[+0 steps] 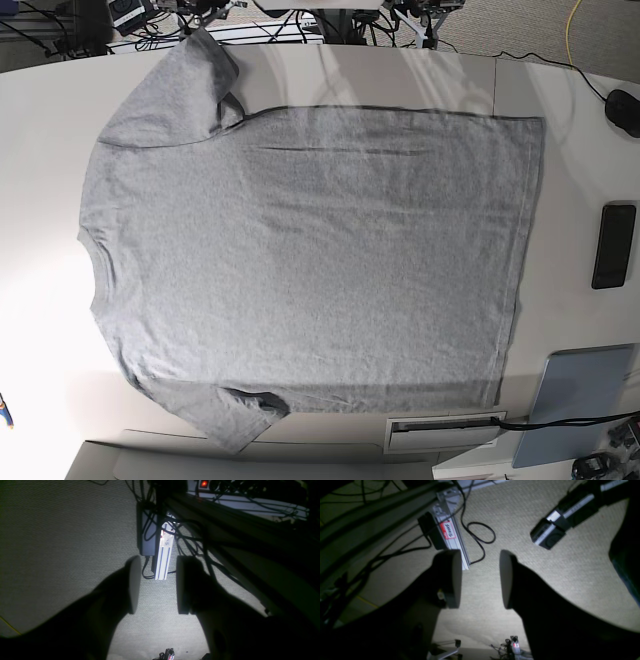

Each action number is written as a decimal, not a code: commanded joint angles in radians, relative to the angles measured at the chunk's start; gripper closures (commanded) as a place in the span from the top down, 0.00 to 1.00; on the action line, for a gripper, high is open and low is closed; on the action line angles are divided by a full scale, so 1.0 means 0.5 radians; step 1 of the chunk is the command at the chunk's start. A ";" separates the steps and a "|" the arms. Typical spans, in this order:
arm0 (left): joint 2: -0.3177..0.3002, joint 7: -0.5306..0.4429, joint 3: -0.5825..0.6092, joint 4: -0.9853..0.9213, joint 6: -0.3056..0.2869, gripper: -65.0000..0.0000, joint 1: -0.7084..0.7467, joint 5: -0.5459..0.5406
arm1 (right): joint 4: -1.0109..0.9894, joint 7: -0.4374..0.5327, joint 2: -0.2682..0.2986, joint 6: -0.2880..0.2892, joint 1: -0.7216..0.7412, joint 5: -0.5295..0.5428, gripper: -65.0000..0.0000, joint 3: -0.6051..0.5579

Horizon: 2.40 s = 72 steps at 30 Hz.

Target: Fold the T-shirt properly

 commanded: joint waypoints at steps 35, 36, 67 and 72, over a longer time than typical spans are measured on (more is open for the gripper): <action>-0.013 0.181 -0.001 0.076 0.002 0.39 0.007 0.002 | 0.007 -0.037 0.037 0.012 -0.010 0.011 0.38 0.002; -0.013 0.181 -0.001 0.076 0.002 0.39 0.007 0.002 | 0.007 -0.037 0.037 0.012 -0.010 0.011 0.38 0.002; -0.117 0.572 0.000 1.984 -0.591 0.39 1.292 -0.461 | 1.801 -0.422 0.039 0.721 -1.207 0.507 0.38 0.002; -0.159 0.655 0.000 2.593 -0.591 0.39 1.617 -0.457 | 2.335 -0.611 0.092 0.721 -1.510 0.752 0.38 0.002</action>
